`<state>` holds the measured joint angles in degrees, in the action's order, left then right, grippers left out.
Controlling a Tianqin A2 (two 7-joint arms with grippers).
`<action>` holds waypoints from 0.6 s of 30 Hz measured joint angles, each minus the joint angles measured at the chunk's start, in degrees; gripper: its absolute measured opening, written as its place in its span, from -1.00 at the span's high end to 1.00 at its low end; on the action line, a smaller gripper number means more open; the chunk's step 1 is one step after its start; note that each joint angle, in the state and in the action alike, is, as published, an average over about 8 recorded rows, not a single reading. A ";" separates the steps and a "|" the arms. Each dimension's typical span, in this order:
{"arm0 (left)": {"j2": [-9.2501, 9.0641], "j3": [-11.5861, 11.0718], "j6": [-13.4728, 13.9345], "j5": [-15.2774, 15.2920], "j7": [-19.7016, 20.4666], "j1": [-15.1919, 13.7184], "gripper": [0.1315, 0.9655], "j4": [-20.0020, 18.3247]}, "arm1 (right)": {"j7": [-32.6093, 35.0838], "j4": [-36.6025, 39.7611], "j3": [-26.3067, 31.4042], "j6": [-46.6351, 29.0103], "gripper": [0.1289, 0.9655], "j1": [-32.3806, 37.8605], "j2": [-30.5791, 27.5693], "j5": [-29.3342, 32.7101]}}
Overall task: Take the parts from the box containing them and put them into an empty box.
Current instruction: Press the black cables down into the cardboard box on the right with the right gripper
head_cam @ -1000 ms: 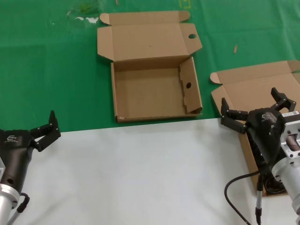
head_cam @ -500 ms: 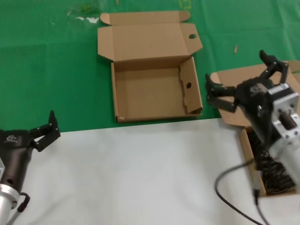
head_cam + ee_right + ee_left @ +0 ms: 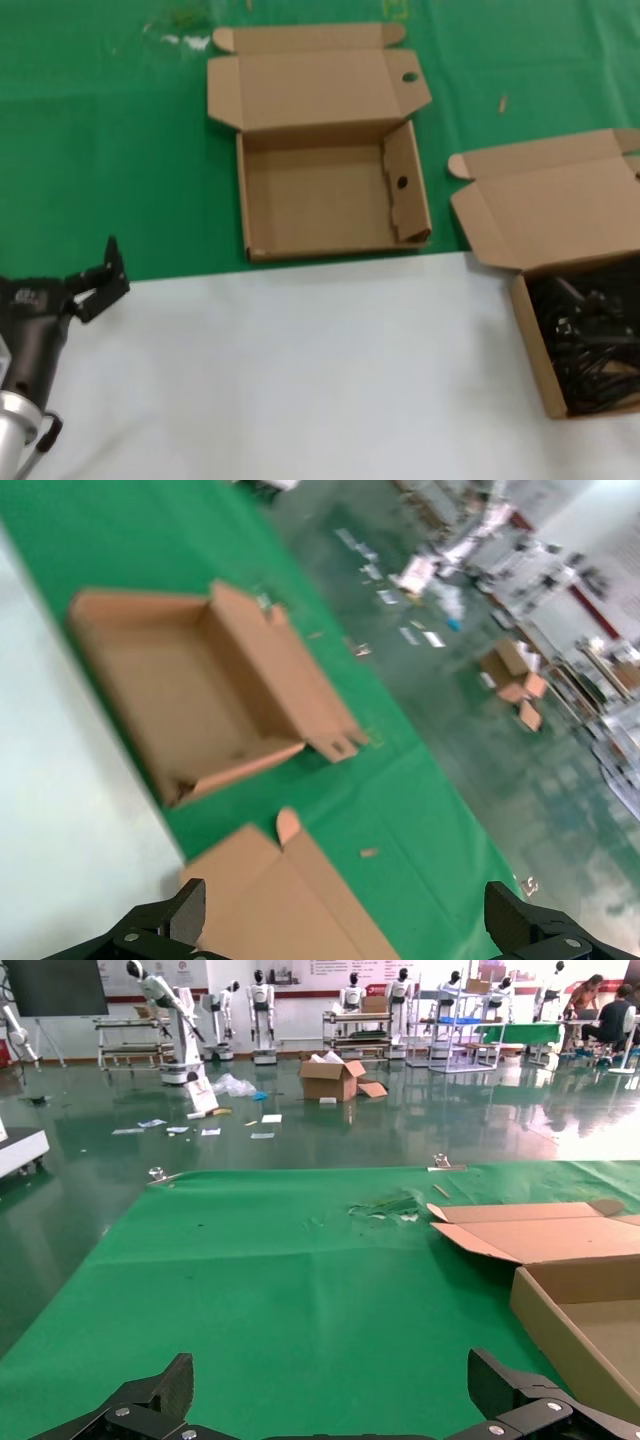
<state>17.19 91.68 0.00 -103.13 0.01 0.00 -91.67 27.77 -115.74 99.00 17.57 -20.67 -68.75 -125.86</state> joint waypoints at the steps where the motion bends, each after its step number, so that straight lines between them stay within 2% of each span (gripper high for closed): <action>1: 0.00 0.00 0.00 0.00 0.00 0.00 -1.00 0.00 | 0.76 0.45 -1.32 -0.18 -1.00 -1.89 -1.20 0.85; 5: 0.00 0.00 0.00 0.00 0.02 0.00 -1.00 0.00 | 6.08 3.39 -4.48 -0.96 -1.00 -7.14 -5.12 3.25; 8: 0.00 0.00 0.00 0.01 0.02 0.00 -1.00 0.00 | 12.06 6.87 -2.33 -0.86 -1.00 -6.52 -7.44 3.61; 12: 0.00 0.00 0.00 0.01 0.02 0.00 -1.00 0.00 | 20.86 12.13 5.59 -0.76 -1.00 0.57 -8.11 1.77; 18: 0.00 0.00 0.00 0.01 0.02 0.00 -1.00 0.00 | 30.56 17.99 16.15 -1.45 -1.00 12.59 -5.19 -2.30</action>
<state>17.19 91.68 0.00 -103.12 0.02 0.00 -91.67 58.32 -97.75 115.15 16.13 -8.08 -73.94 -128.16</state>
